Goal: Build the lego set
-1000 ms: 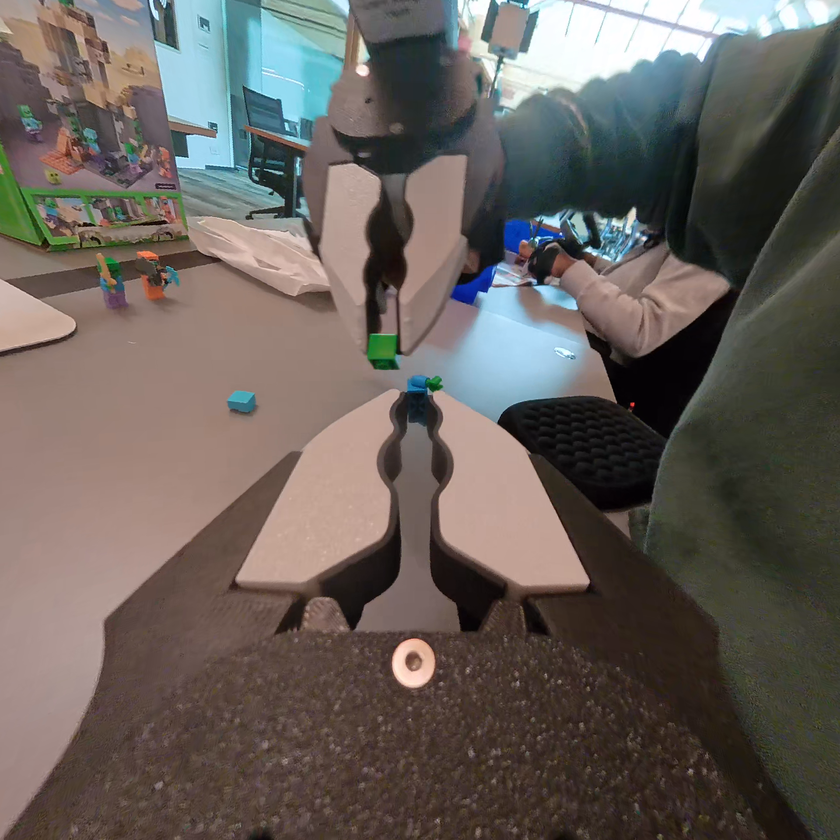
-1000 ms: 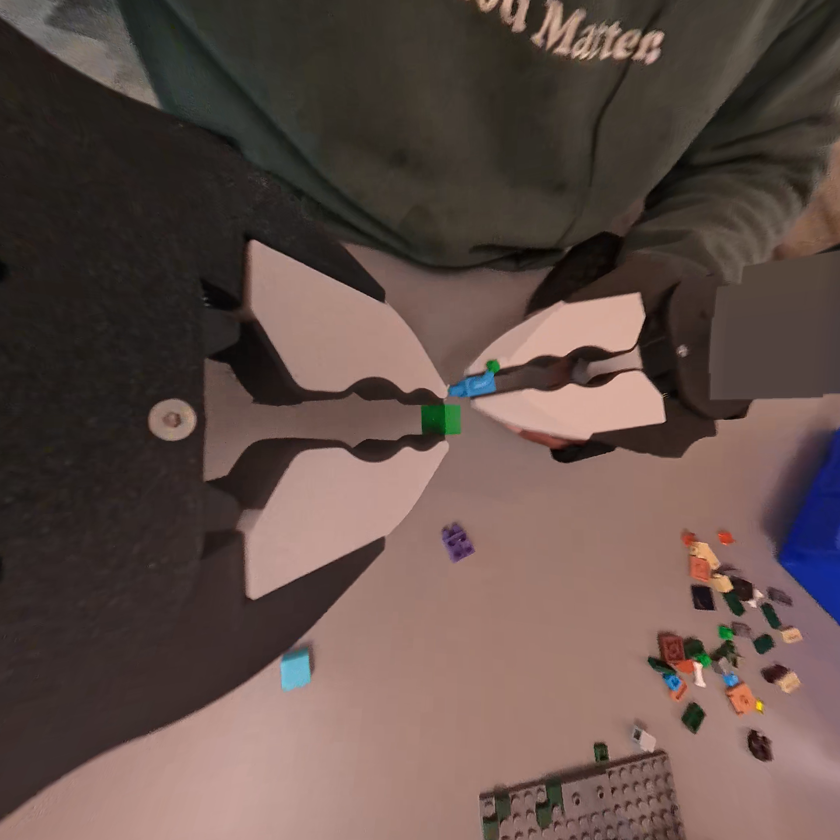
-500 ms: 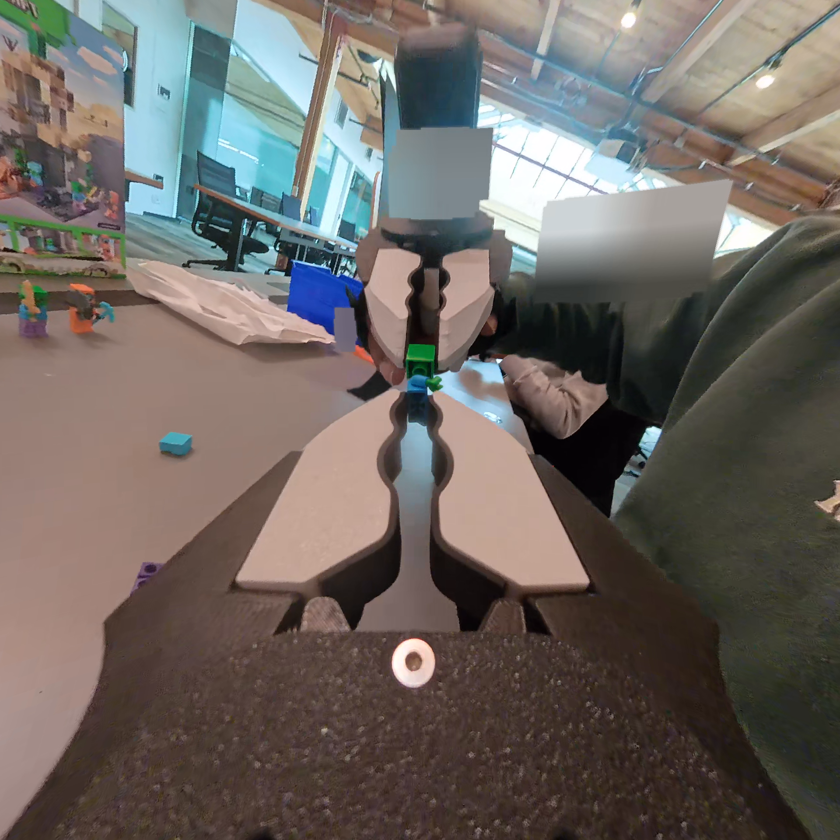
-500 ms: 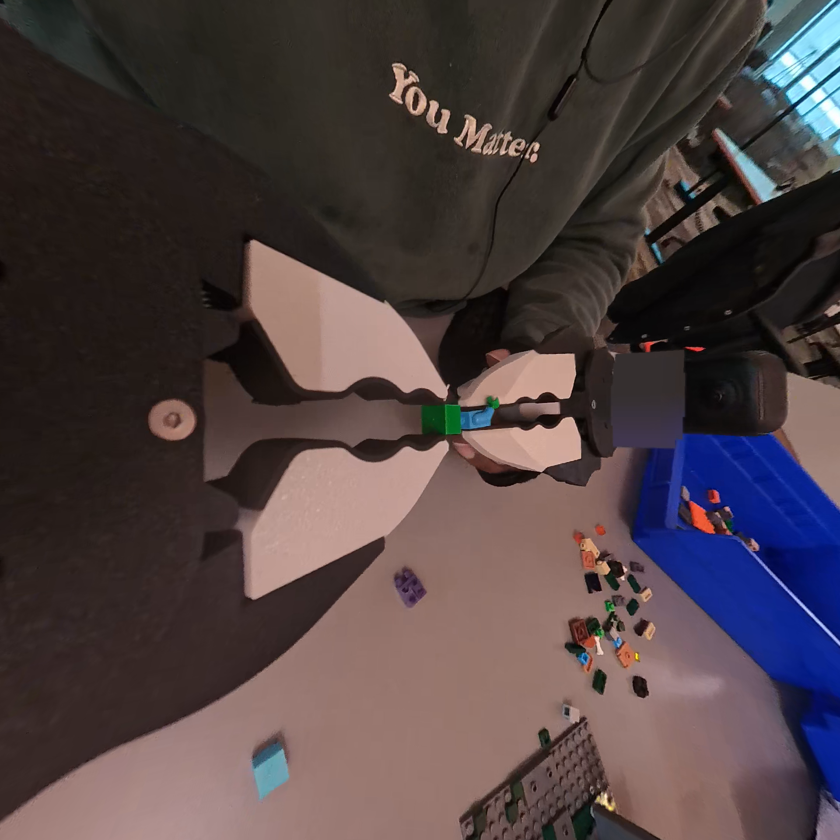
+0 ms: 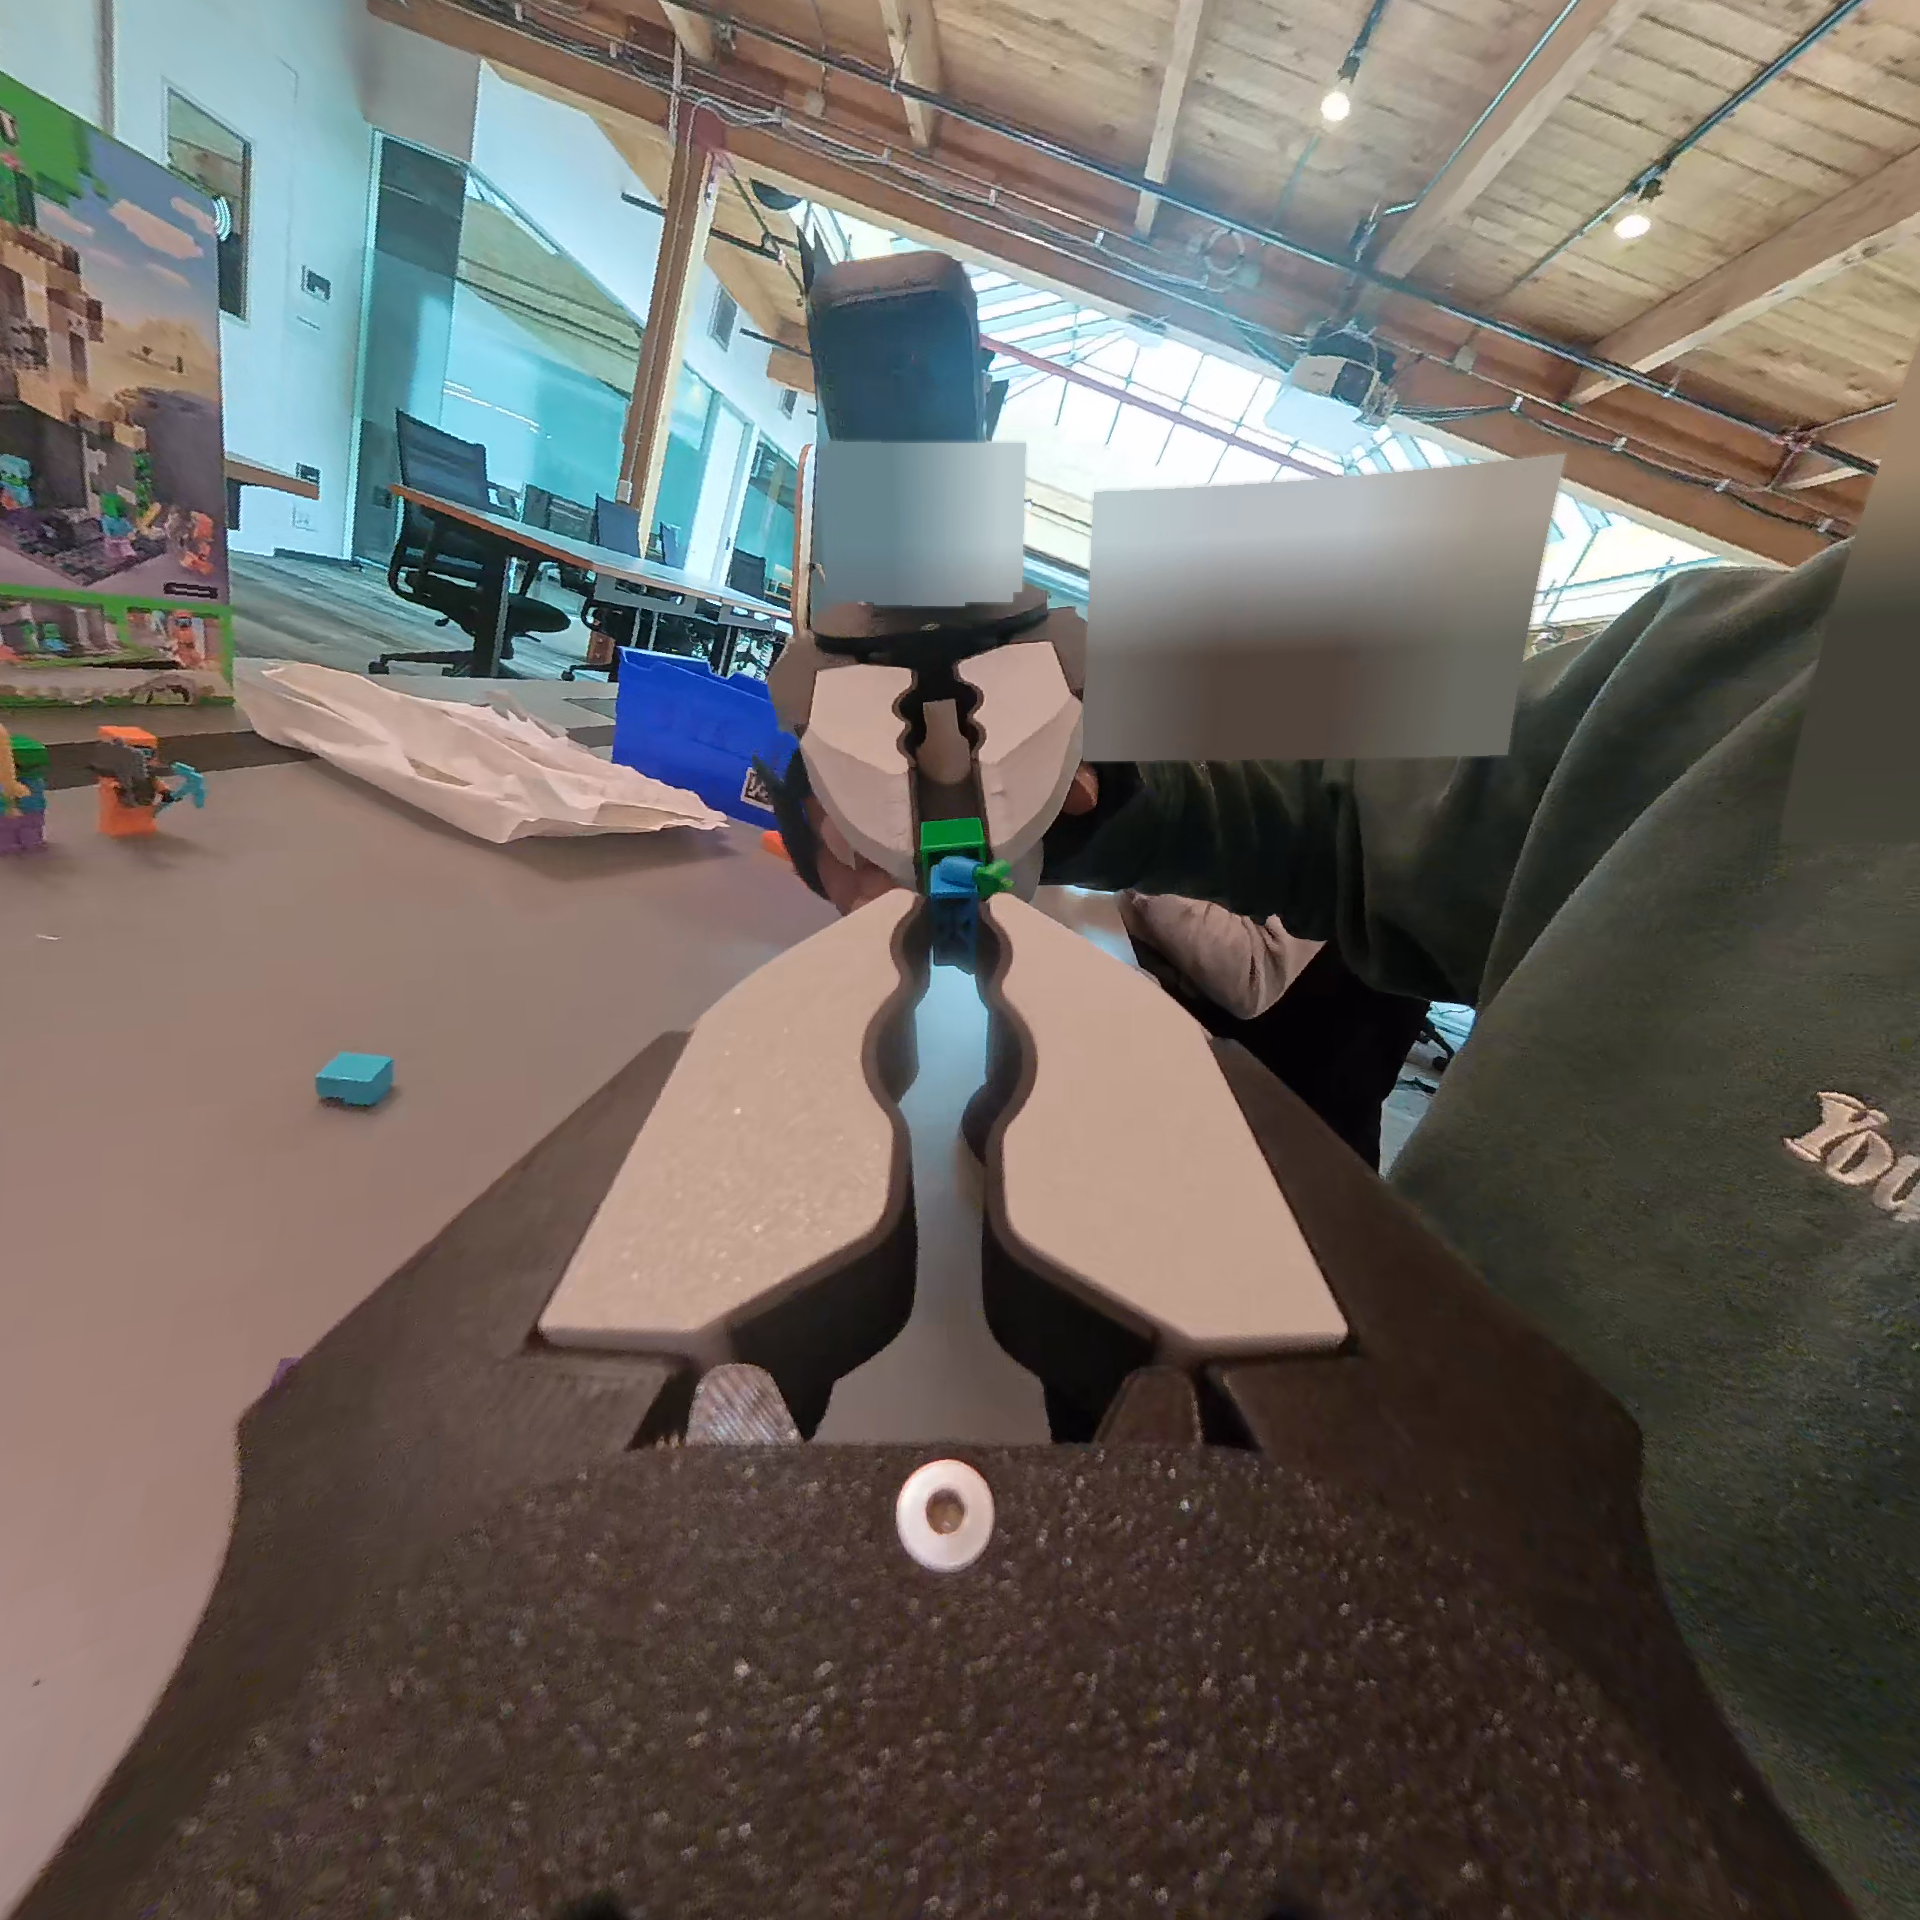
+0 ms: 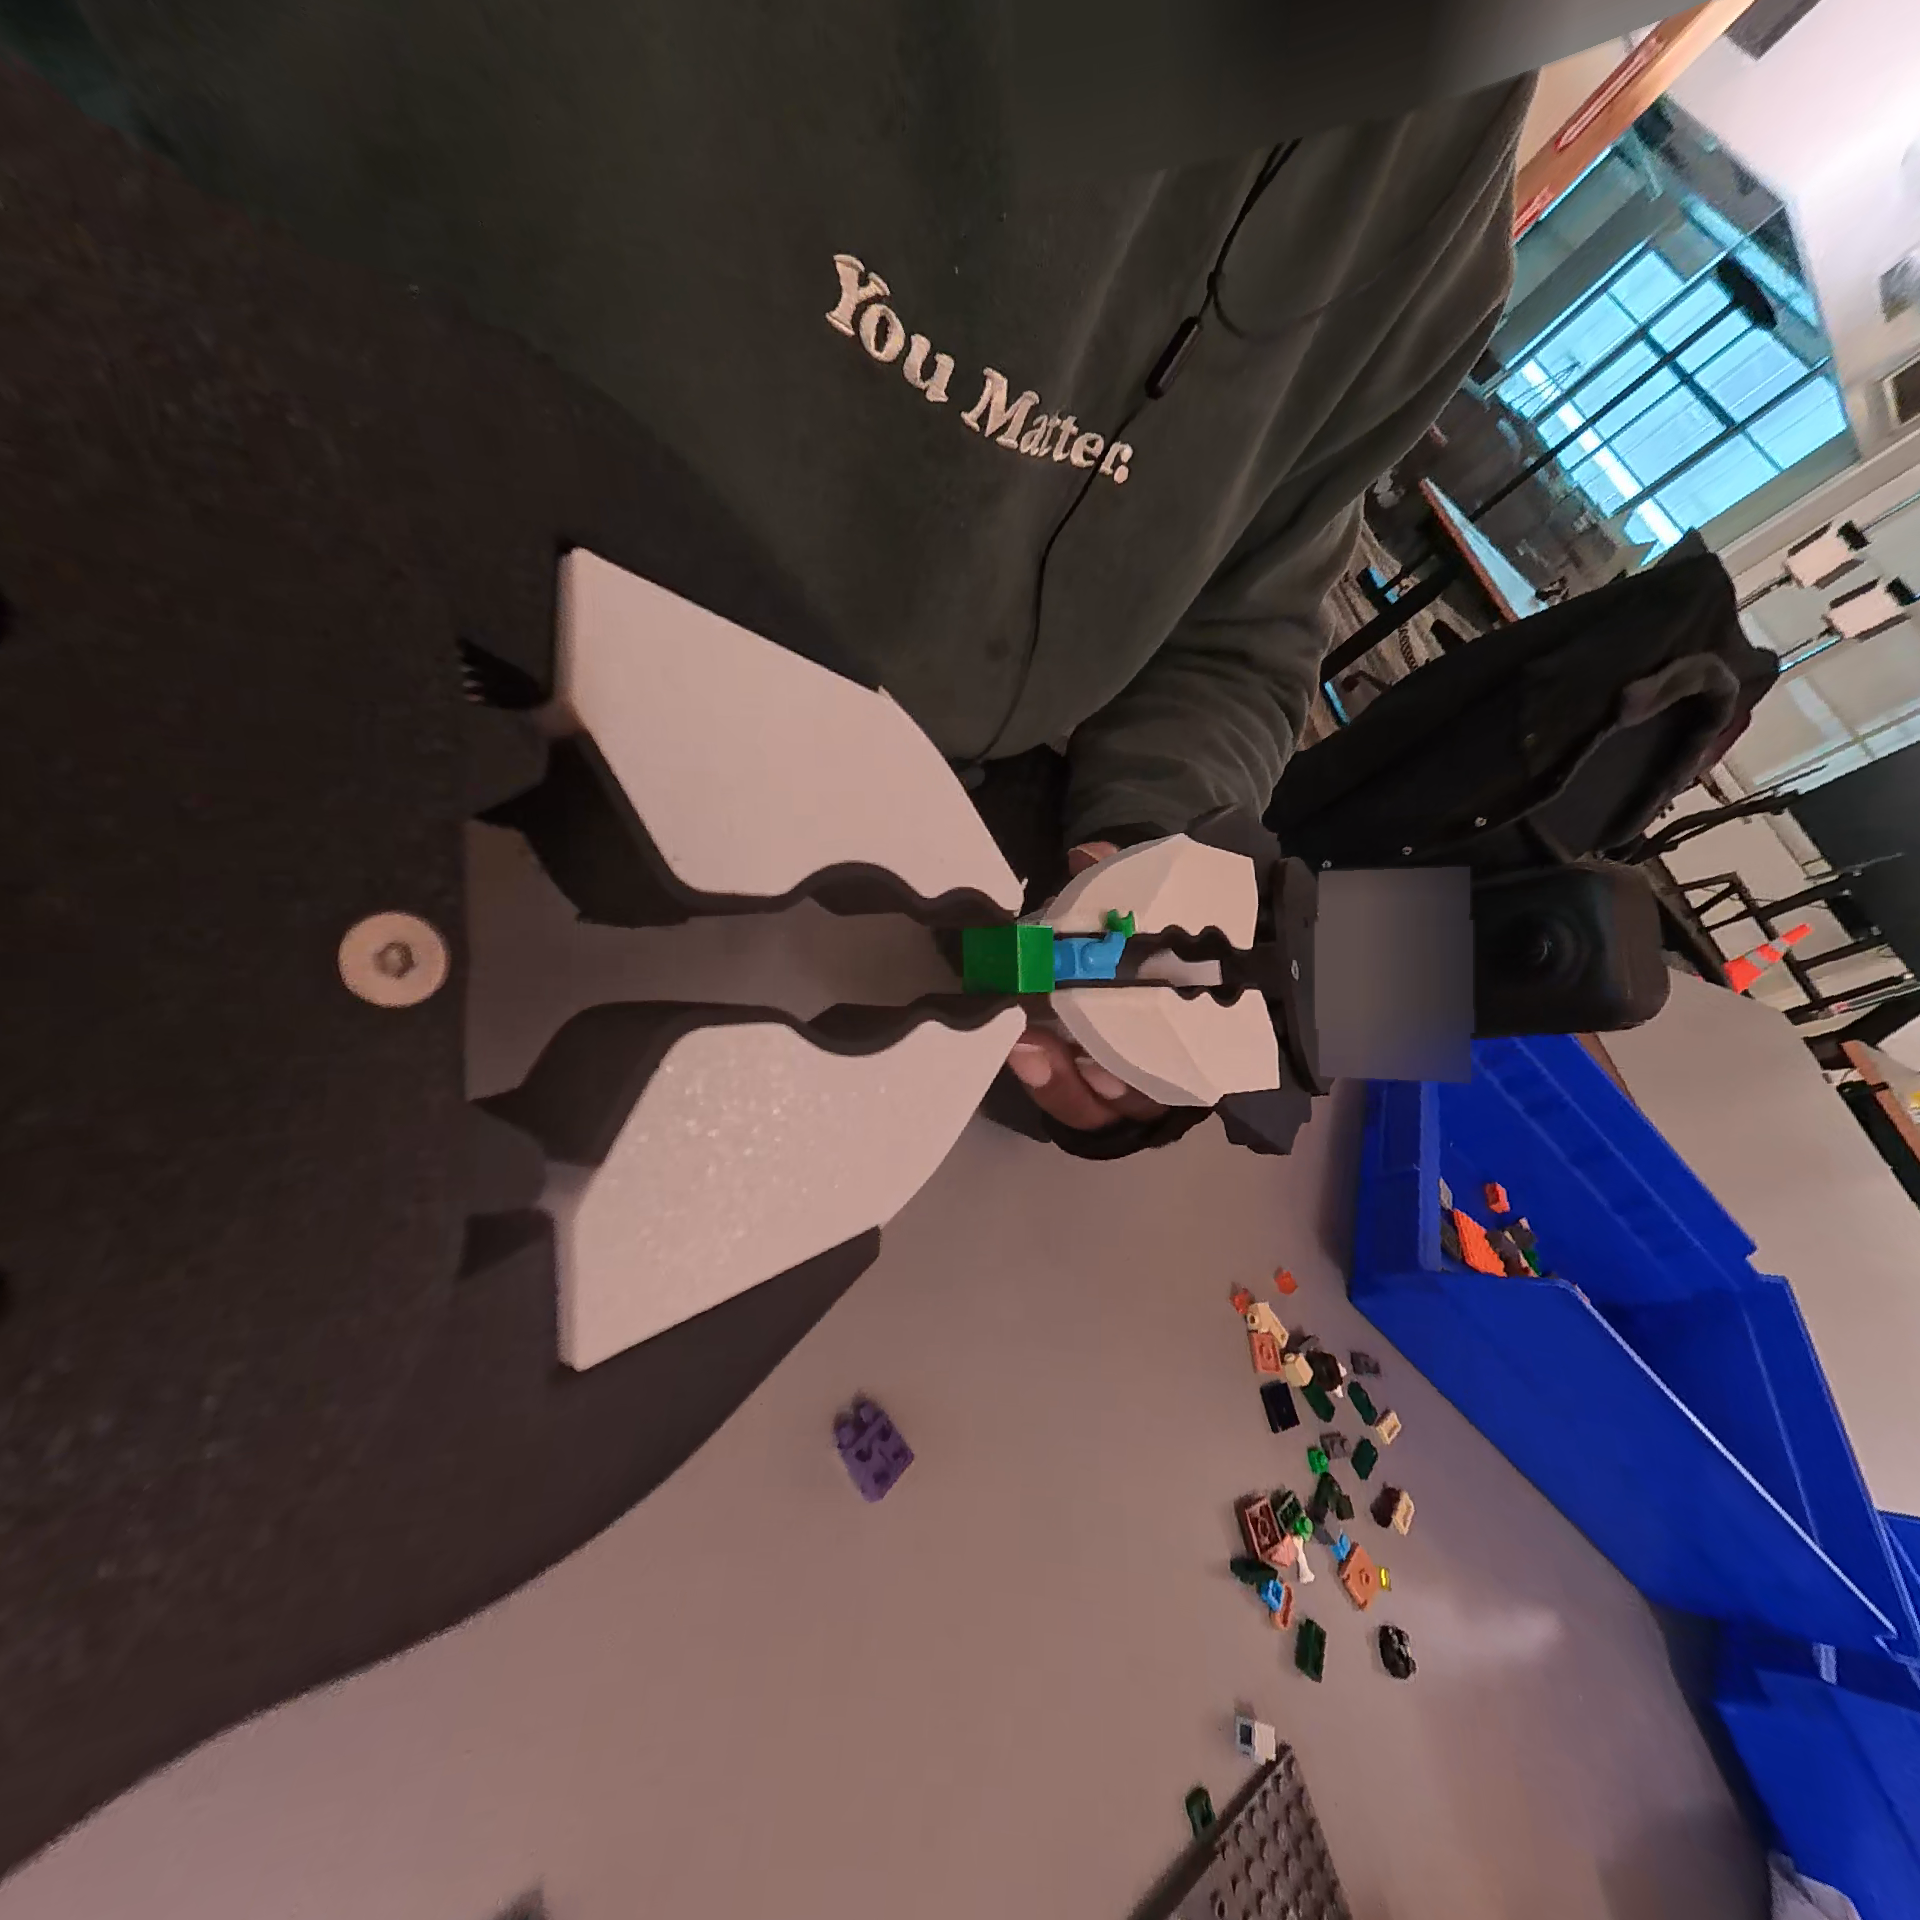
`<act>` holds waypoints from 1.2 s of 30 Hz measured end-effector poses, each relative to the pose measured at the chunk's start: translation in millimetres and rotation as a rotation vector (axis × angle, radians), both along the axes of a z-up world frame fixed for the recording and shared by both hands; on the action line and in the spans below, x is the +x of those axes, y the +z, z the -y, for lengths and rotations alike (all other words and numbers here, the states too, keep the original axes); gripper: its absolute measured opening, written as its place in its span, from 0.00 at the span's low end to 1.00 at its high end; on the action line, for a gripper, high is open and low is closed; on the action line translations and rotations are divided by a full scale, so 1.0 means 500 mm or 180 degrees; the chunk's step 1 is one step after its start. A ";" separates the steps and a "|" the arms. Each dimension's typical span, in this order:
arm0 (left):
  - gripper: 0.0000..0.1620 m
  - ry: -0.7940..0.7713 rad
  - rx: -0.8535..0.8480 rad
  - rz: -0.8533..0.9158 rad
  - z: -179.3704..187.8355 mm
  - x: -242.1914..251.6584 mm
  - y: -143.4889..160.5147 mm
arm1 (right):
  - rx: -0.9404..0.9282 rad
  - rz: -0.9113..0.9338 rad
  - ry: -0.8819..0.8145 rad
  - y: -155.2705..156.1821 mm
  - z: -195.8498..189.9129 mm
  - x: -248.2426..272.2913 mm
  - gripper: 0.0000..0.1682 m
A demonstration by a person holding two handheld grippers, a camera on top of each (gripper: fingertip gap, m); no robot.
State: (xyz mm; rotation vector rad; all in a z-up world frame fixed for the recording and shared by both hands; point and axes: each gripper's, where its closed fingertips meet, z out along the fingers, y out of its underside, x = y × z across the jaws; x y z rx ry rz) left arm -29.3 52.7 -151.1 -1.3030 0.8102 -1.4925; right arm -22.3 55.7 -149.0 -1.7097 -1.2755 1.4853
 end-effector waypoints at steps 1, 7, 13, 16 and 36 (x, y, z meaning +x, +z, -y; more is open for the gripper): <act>0.05 -0.0011 0.0000 0.0005 0.001 0.000 0.001 | -0.0002 -0.0012 -0.0003 -0.001 0.000 0.000 0.07; 0.05 -0.0075 -0.0035 -0.0011 0.005 0.002 0.000 | -0.0077 -0.0170 0.0000 0.004 0.003 0.001 0.07; 0.05 -0.0075 -0.0042 -0.0019 0.006 0.002 -0.001 | -0.0076 -0.0219 -0.0031 0.001 0.004 0.002 0.07; 0.05 -0.0093 -0.0048 -0.0016 0.007 0.002 -0.001 | -0.0064 -0.0224 -0.0038 -0.003 0.007 0.001 0.07; 0.05 -0.0096 0.0010 -0.0198 0.012 0.006 -0.015 | 0.0069 -0.0299 -0.0185 -0.018 0.013 -0.001 0.07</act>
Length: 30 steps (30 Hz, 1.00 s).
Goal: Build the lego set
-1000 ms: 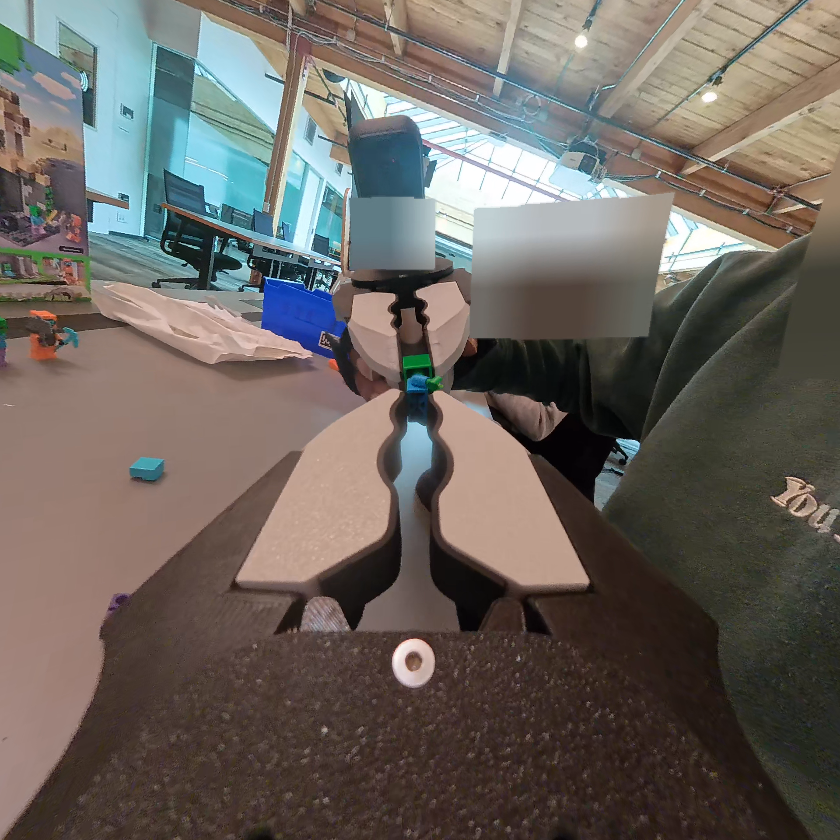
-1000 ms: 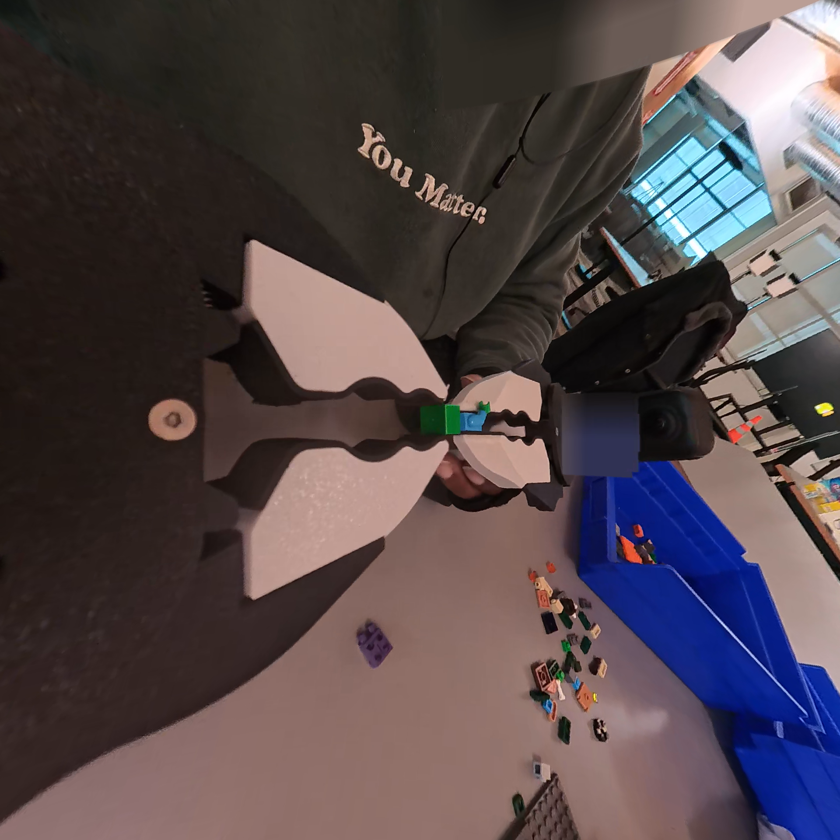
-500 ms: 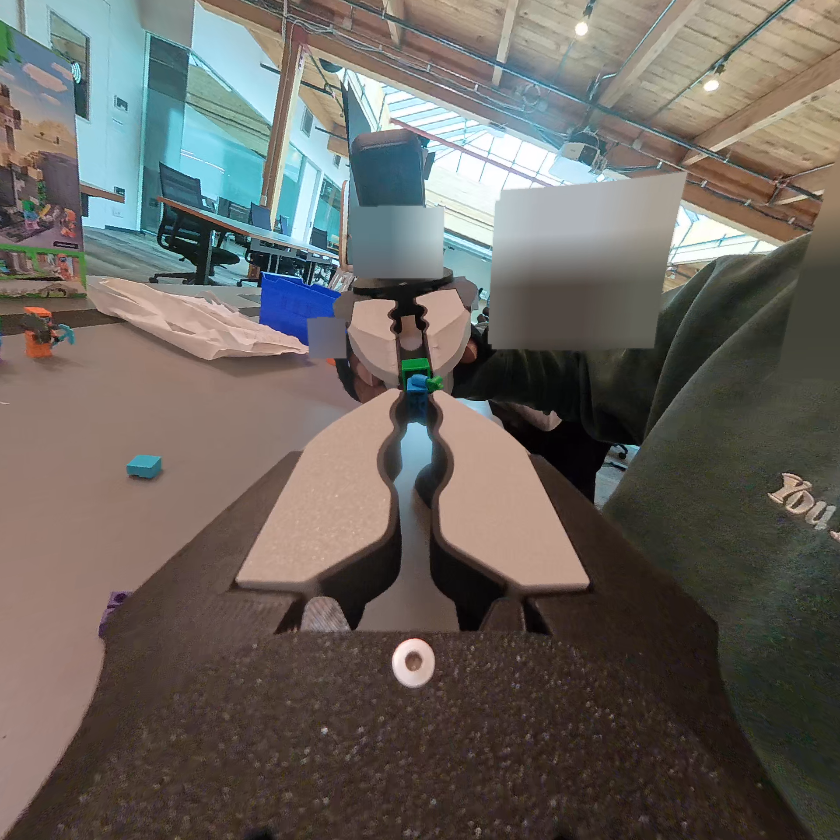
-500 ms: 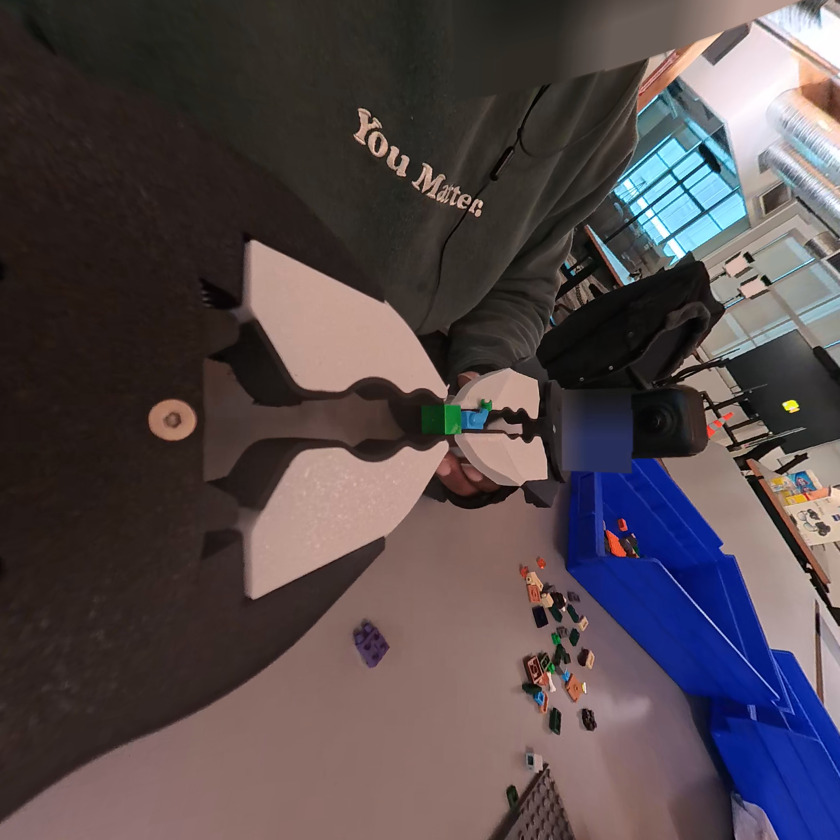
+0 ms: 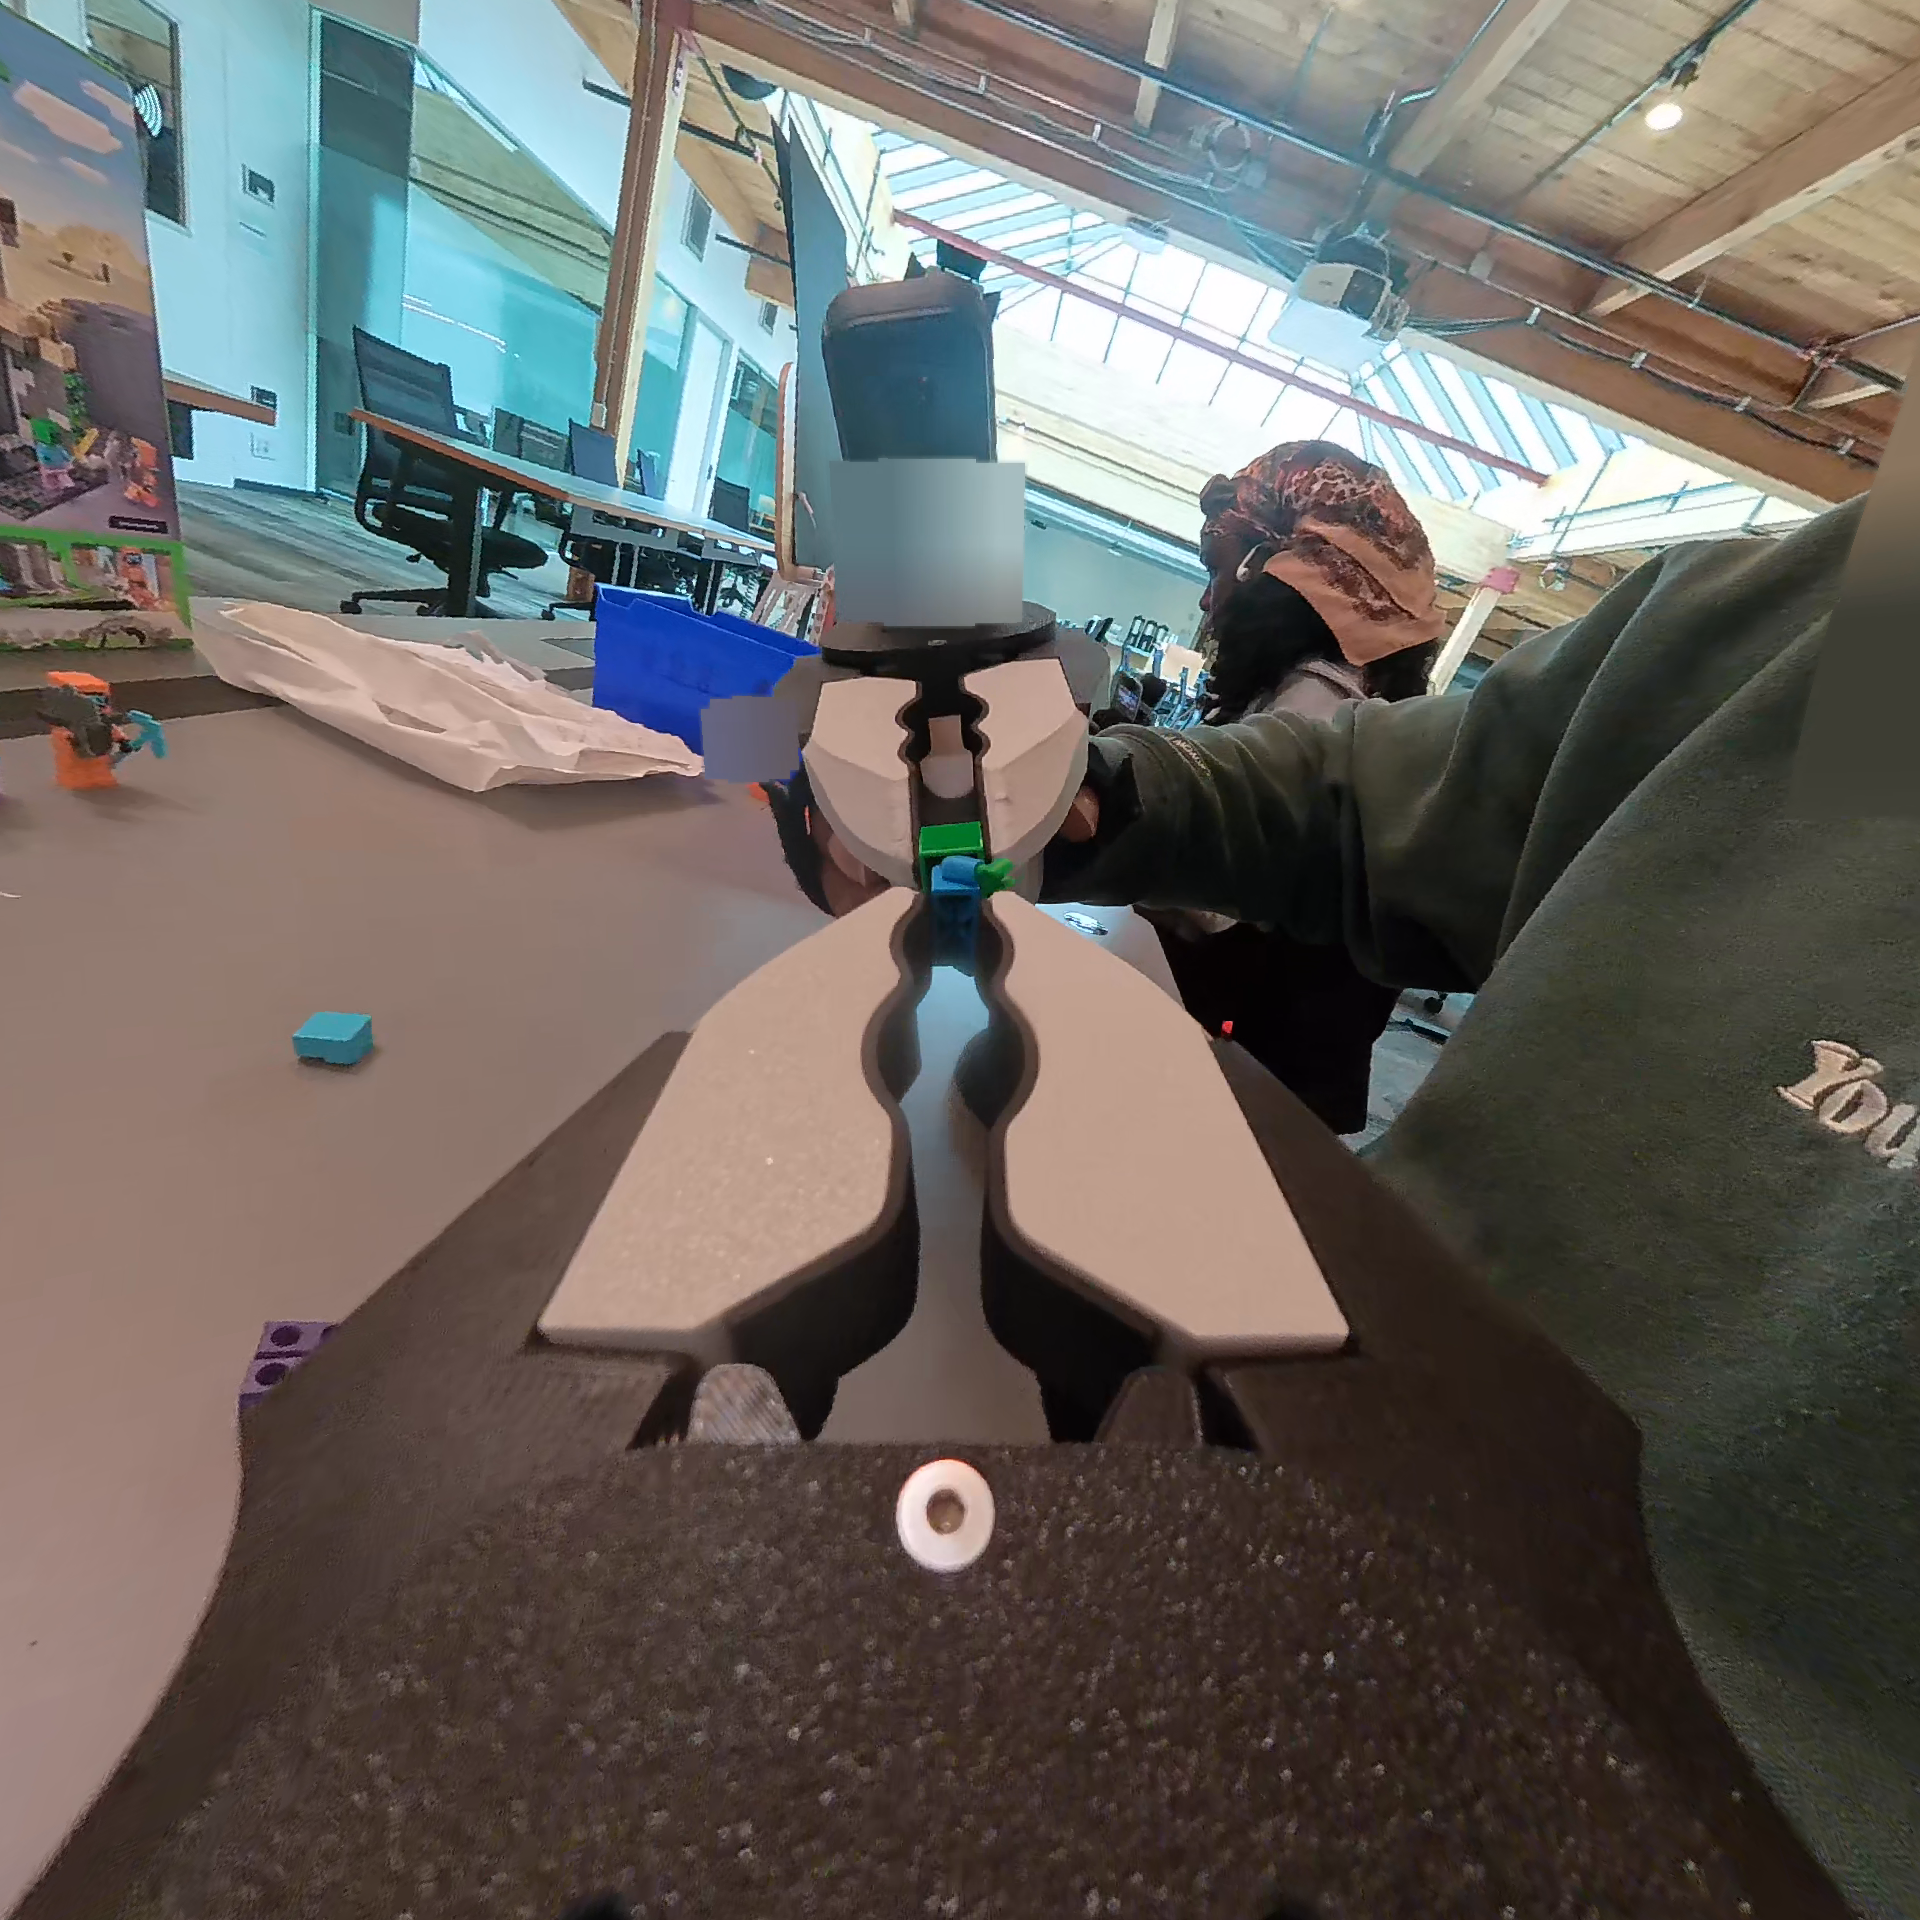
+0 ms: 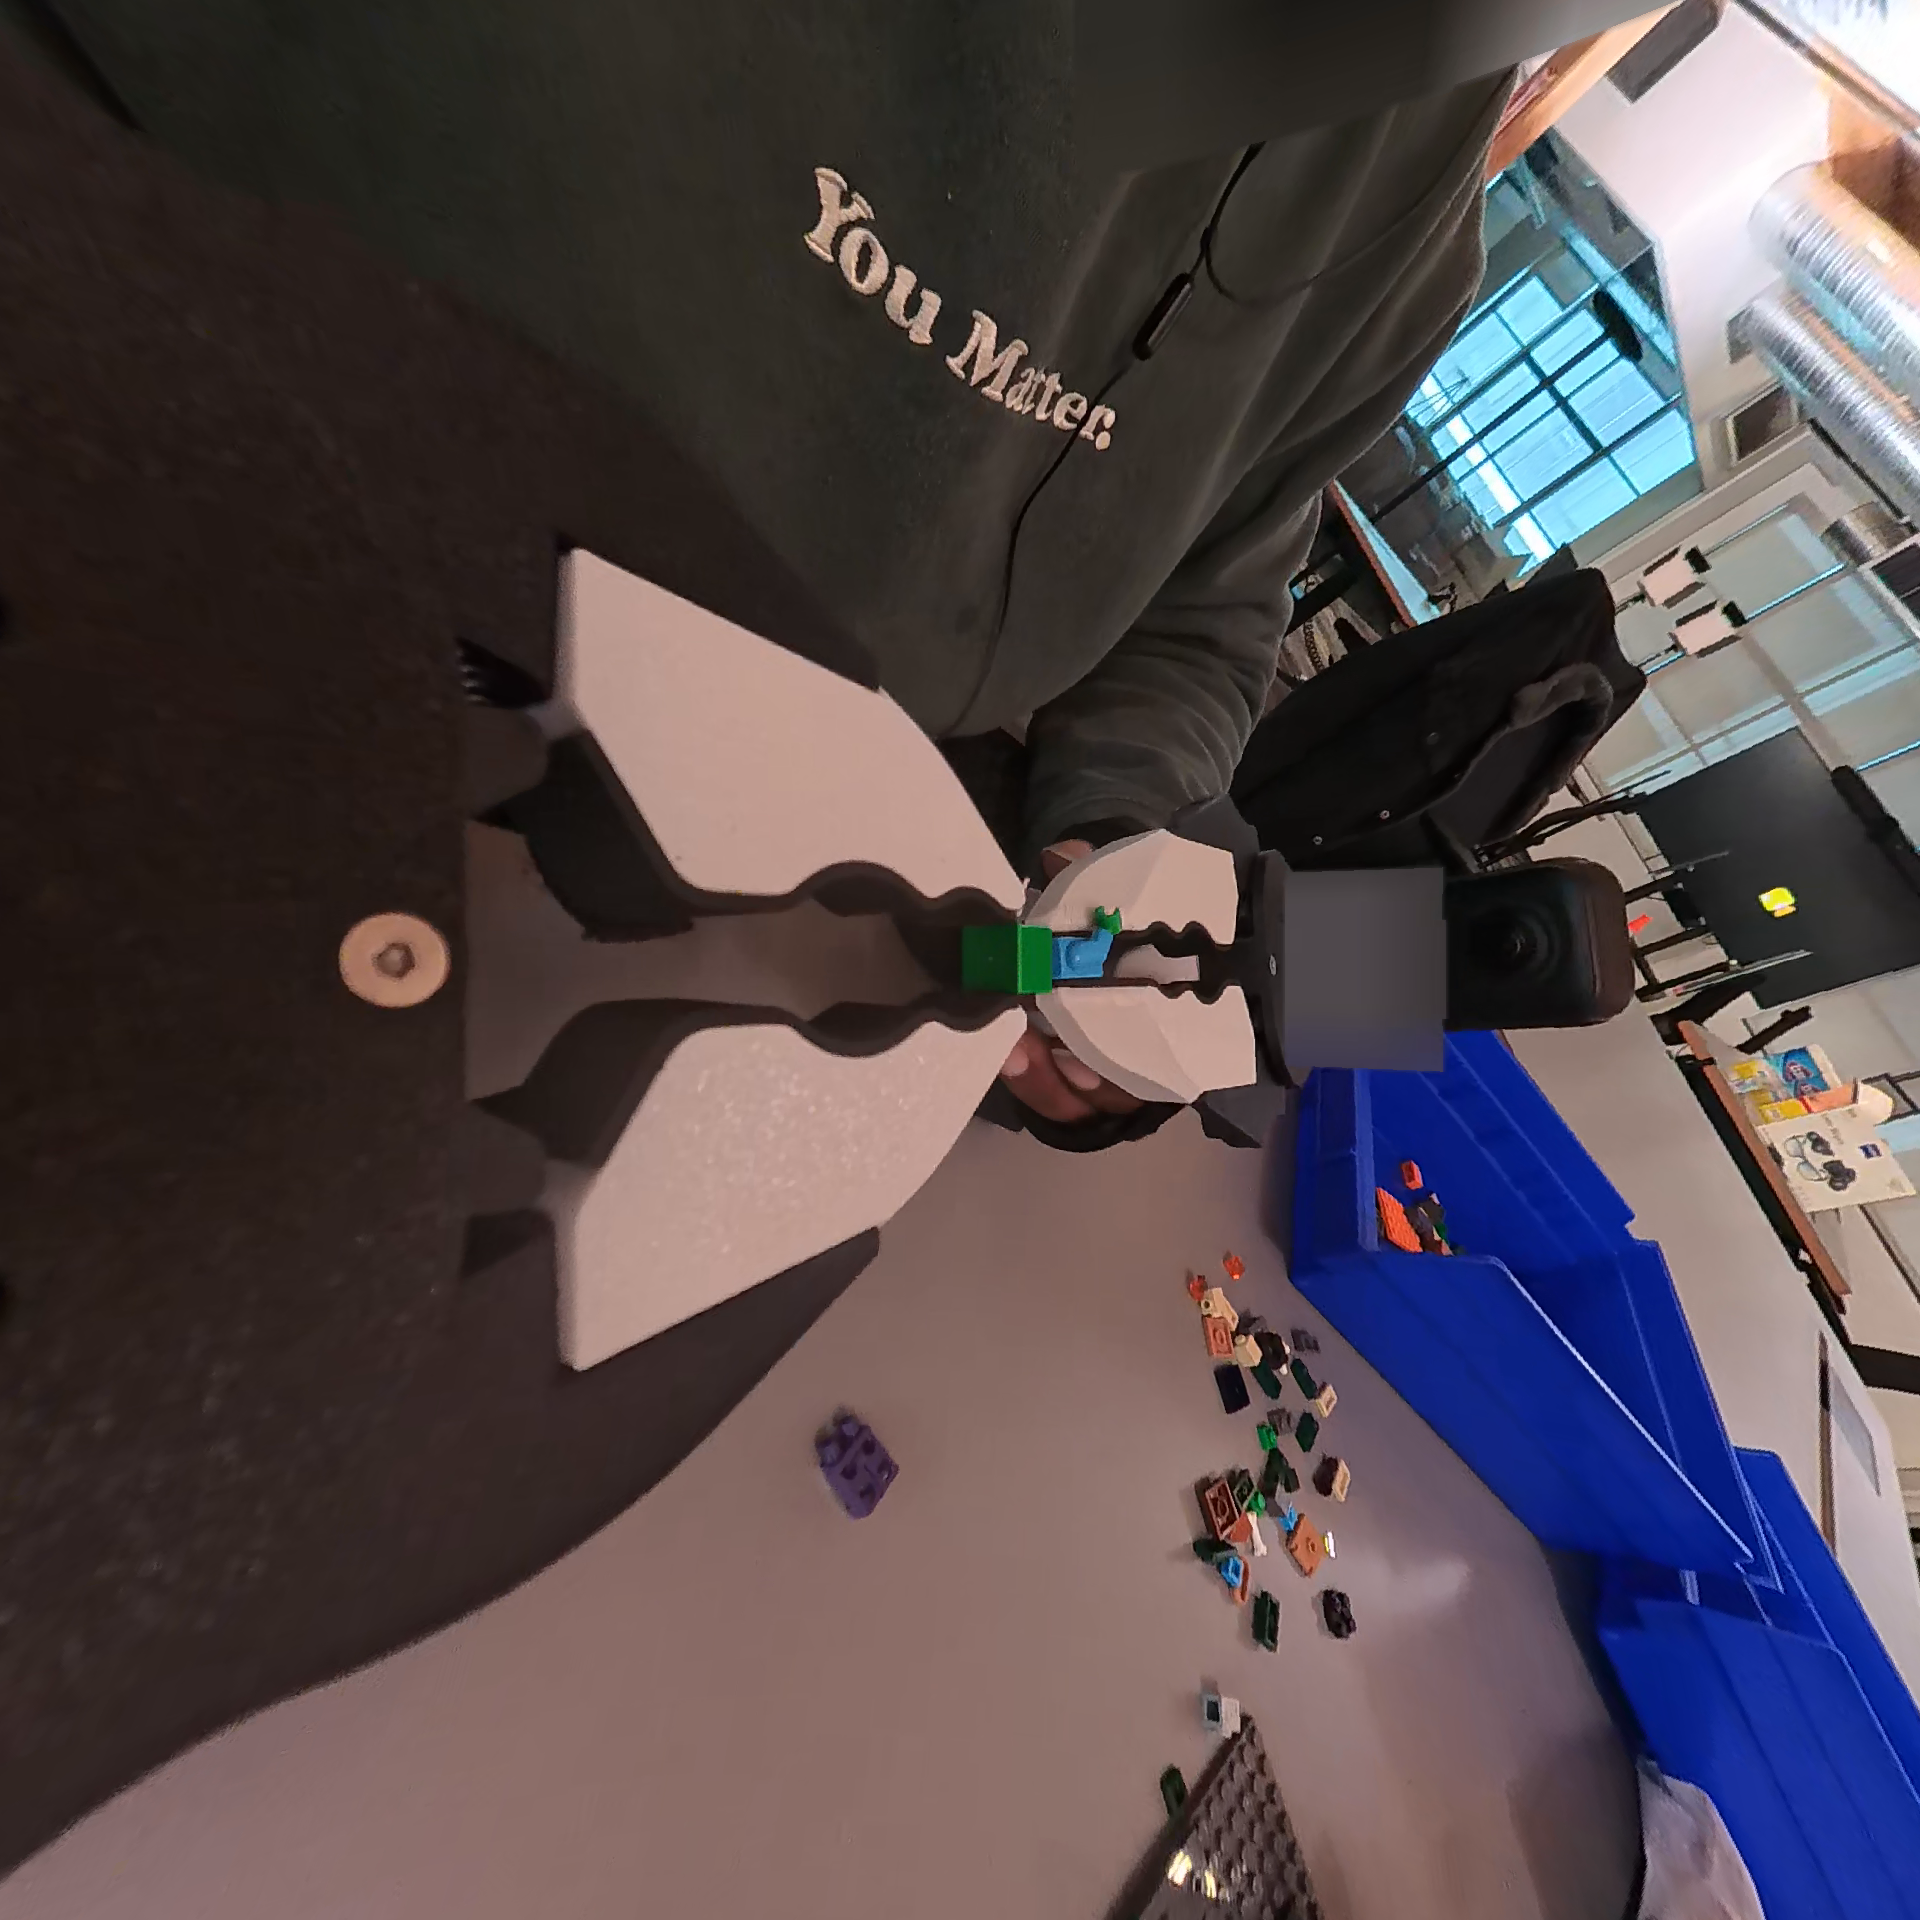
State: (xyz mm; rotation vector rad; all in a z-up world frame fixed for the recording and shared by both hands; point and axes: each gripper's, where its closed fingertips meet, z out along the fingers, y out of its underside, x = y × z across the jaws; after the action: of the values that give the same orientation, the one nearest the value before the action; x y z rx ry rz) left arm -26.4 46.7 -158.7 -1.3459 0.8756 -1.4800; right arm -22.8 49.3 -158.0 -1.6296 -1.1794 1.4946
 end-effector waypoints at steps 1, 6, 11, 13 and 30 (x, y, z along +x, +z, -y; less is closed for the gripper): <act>0.05 0.0008 0.0011 -0.0010 0.000 0.000 -0.001 | -0.0006 -0.0001 -0.0006 -0.001 0.000 0.000 0.07; 0.05 0.0015 0.0050 -0.0073 0.001 0.001 -0.007 | -0.0030 0.0000 -0.0011 -0.006 0.001 -0.002 0.07; 0.05 0.0022 0.0057 -0.0104 0.000 0.003 -0.011 | 0.0025 0.0012 -0.0021 -0.011 0.000 -0.002 0.07; 0.05 -0.0004 0.0021 -0.0109 0.000 0.004 -0.013 | 0.0031 0.0021 -0.0012 -0.014 0.001 -0.002 0.07; 0.05 -0.0097 0.0022 -0.0201 0.007 0.012 -0.028 | 0.0079 0.0027 0.0049 -0.029 0.008 0.001 0.07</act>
State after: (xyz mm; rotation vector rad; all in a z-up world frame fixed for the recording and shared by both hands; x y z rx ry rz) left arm -20.6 43.1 -172.8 -1.3862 0.9444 -1.4632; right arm -22.4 45.3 -172.7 -1.6153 -1.2129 1.4781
